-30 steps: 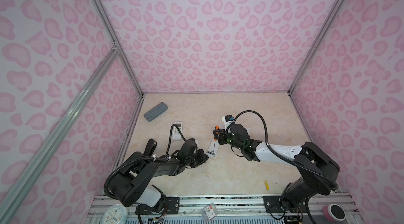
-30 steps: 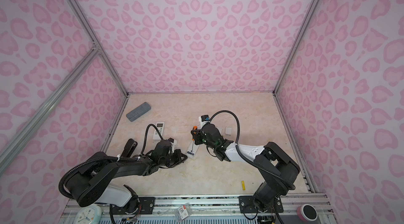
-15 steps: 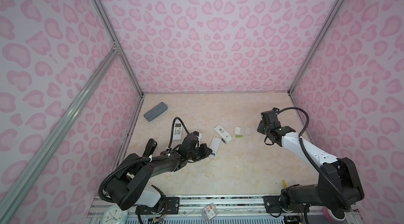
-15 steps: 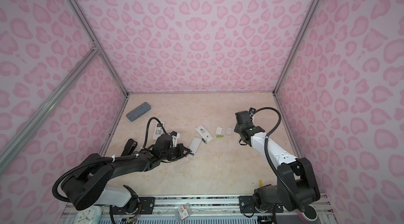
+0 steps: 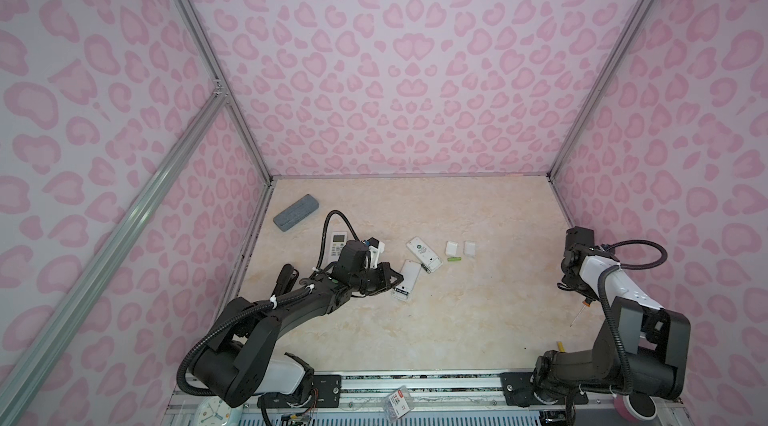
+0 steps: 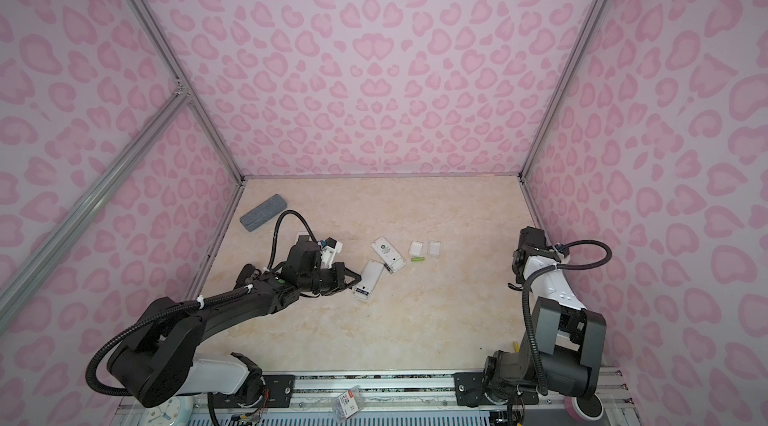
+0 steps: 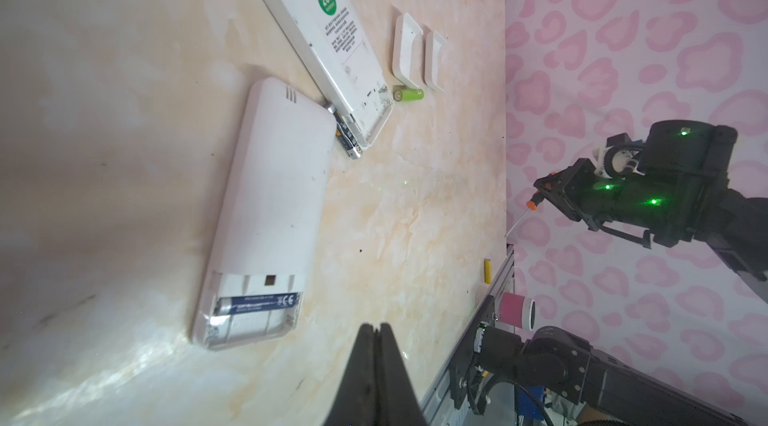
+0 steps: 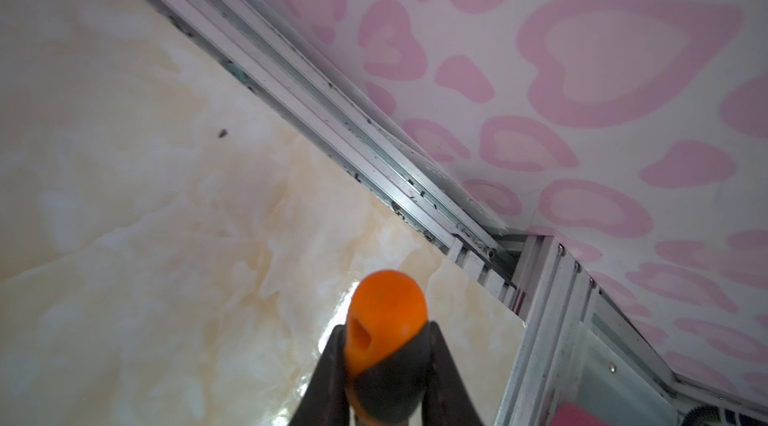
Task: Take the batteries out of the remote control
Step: 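Swing the right gripper with the screwdriver away from the remote, then bring the screwdriver tip back toward the blue battery in the remote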
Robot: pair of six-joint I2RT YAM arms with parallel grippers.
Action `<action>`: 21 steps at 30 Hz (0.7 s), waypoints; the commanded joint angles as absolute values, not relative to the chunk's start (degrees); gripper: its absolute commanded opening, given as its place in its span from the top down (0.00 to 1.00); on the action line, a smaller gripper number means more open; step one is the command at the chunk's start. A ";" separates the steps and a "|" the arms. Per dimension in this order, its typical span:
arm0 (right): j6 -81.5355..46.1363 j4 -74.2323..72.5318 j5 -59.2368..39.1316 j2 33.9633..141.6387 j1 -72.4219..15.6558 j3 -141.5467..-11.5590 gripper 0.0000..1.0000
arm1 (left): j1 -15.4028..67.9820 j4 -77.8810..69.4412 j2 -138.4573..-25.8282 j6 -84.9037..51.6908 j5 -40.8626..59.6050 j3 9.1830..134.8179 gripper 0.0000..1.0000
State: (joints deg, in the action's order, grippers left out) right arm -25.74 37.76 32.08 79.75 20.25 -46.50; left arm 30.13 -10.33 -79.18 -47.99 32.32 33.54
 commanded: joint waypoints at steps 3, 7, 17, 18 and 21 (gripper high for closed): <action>-28.81 42.14 29.48 82.19 24.60 -46.34 1.00 | 26.40 -1.72 -74.11 -43.12 34.90 34.32 0.93; -32.98 44.87 29.77 84.98 26.87 -46.02 1.00 | 23.97 1.14 -70.82 -42.15 34.89 34.28 0.93; -37.17 52.70 37.31 88.58 25.43 -51.46 1.00 | 21.06 4.54 -63.68 -41.57 33.46 32.01 0.93; -37.48 53.29 38.48 88.94 24.87 -52.30 1.00 | 20.82 4.87 -62.85 -41.48 33.32 31.64 0.93; -36.31 52.38 37.63 88.39 23.09 -52.18 1.00 | 20.11 5.59 -60.91 -41.18 32.99 30.53 0.93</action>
State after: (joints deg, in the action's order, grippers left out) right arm -35.42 49.89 35.20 88.47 24.05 -52.21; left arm 20.53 4.60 -62.19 -42.22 33.67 31.11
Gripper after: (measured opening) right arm 0.201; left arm 0.067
